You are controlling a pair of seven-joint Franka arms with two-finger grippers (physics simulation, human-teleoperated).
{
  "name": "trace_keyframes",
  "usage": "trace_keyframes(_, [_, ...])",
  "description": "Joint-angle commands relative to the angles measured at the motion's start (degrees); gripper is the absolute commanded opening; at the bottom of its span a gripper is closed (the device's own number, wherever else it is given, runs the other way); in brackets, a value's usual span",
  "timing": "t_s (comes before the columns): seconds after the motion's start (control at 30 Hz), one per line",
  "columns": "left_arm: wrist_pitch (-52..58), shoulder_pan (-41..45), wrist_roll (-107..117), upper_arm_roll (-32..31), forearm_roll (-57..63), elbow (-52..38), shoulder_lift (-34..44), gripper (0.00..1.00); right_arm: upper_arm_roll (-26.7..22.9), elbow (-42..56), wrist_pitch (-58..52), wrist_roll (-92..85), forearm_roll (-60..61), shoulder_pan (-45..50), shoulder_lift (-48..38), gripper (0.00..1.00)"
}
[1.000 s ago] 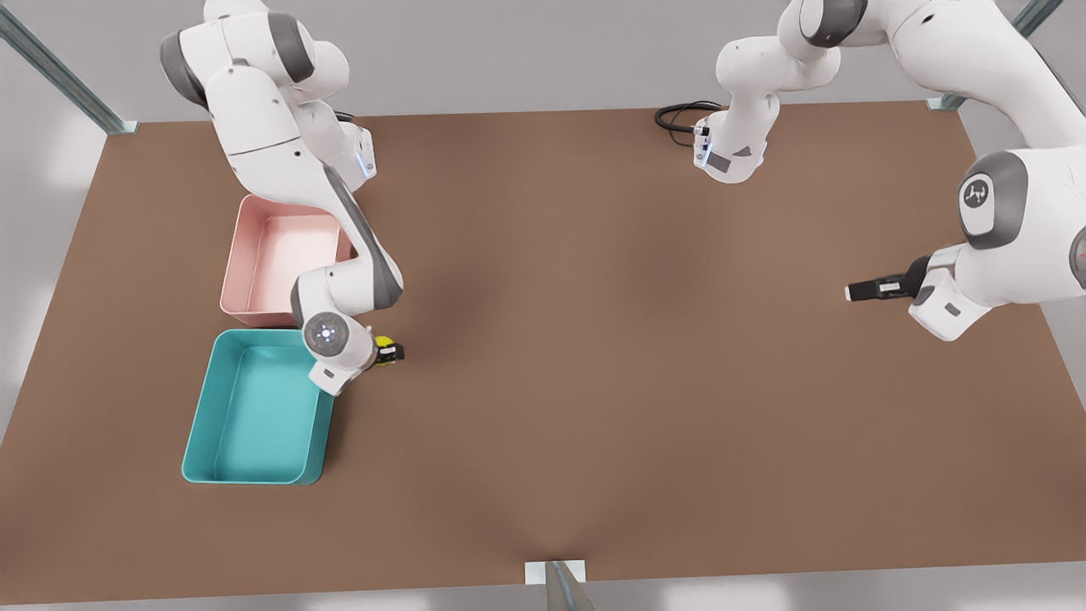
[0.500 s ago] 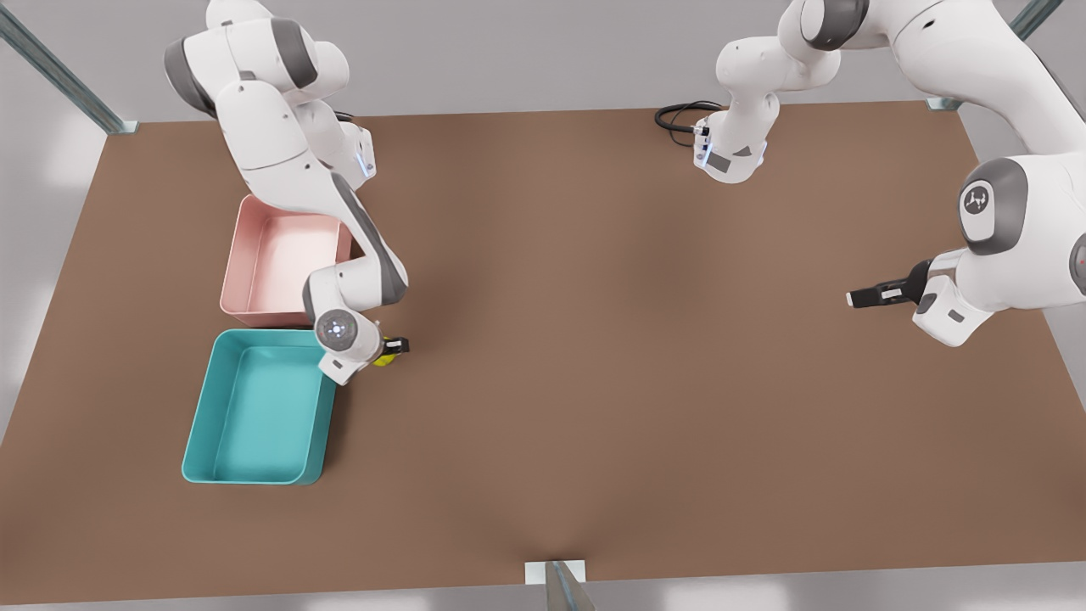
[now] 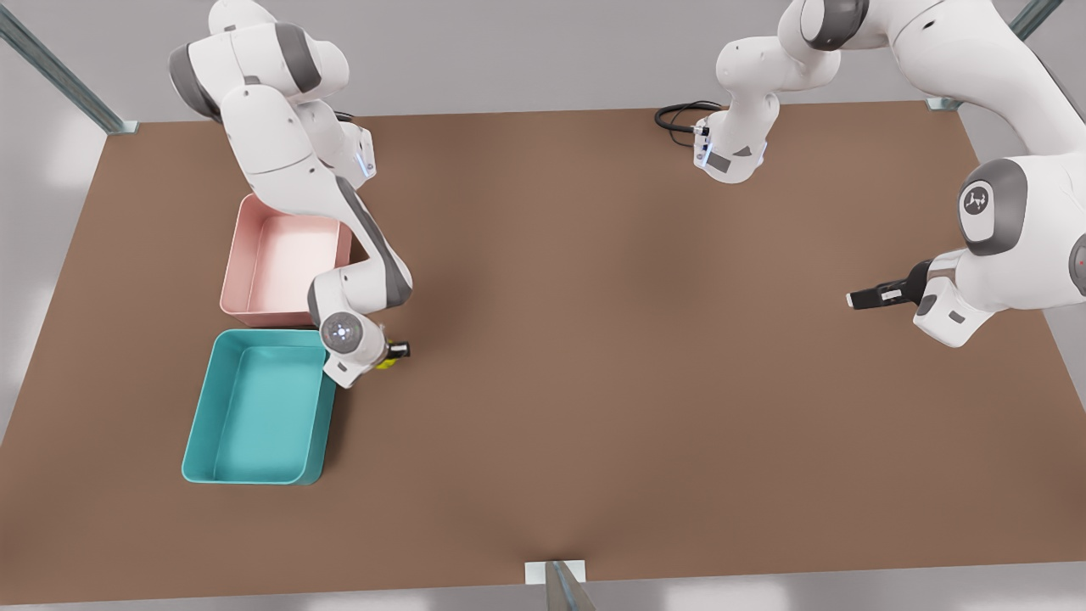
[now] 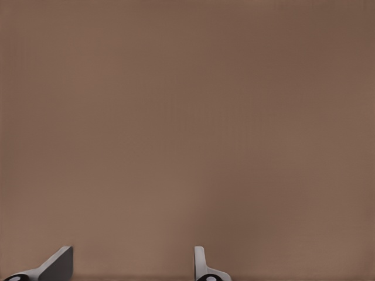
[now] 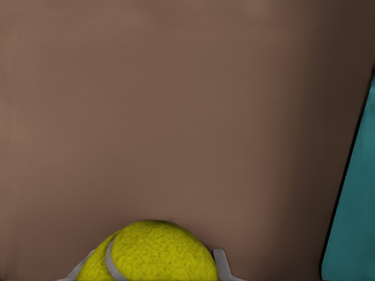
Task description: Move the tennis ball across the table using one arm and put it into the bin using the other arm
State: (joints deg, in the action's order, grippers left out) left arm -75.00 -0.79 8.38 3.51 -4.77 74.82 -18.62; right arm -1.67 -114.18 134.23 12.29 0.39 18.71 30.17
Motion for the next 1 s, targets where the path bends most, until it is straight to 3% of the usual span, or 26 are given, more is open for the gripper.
trace_keyframes(0.0, [0.03, 0.00, 1.11, 0.01, 0.03, -0.02, 0.07, 1.00, 0.00, 2.64, -5.02, 0.29, -0.30, -0.34, -0.63, 0.68])
trace_keyframes(0.1, [-0.06, 0.00, 1.11, 0.01, 0.03, -0.02, -0.02, 1.00, 0.00, 10.01, -10.56, -0.16, -0.39, -0.52, -1.87, 0.68])
trace_keyframes(0.2, [-0.06, 0.00, 1.11, 0.01, 0.03, -0.02, -0.02, 1.00, -0.44, 16.70, -11.62, -13.33, -0.39, -4.56, -1.95, 0.68])
trace_keyframes(0.43, [-0.06, 0.00, 1.11, 0.01, 0.03, 0.15, -0.02, 1.00, -1.94, 18.29, -11.53, -32.06, -2.24, -14.05, -1.87, 0.69])
trace_keyframes(0.47, [-0.06, 0.00, 1.11, 0.01, 0.03, 0.15, -0.02, 1.00, -2.03, 18.29, -11.44, -32.67, -2.32, -14.76, -1.69, 0.72])
trace_keyframes(0.5, [-0.06, 0.00, 1.11, 0.01, 0.03, 0.15, -0.02, 1.00, -2.11, 18.55, -11.44, -33.55, -2.32, -15.28, -1.34, 0.82])
trace_keyframes(0.53, [-0.06, 0.00, 1.11, 0.01, 0.03, 0.15, -0.02, 1.00, -2.11, 18.64, -11.44, -33.55, -2.24, -15.46, -1.07, 1.00])
trace_keyframes(0.7, [0.03, 0.00, 1.11, 0.01, 0.03, 0.33, -0.02, 1.00, -1.85, 18.64, -11.97, -29.80, -1.36, -14.94, -0.55, 1.00])
trace_keyframes(0.77, [0.03, 0.00, 1.11, 0.01, 0.03, 0.33, -0.02, 1.00, -1.32, 30.40, -29.70, -5.53, -2.23, -9.93, 2.79, 1.00])
trace_keyframes(0.87, [-0.06, 0.00, 1.11, 0.01, 0.03, 0.41, 0.07, 1.00, -1.85, 44.65, -52.82, -3.23, -6.81, -2.10, 1.22, 1.00])
trace_keyframes(0.97, [-0.06, 0.00, 1.11, 0.01, 0.03, 0.41, -0.02, 1.00, -1.24, 50.63, -62.59, -3.50, -6.37, -3.41, -6.25, 1.00])
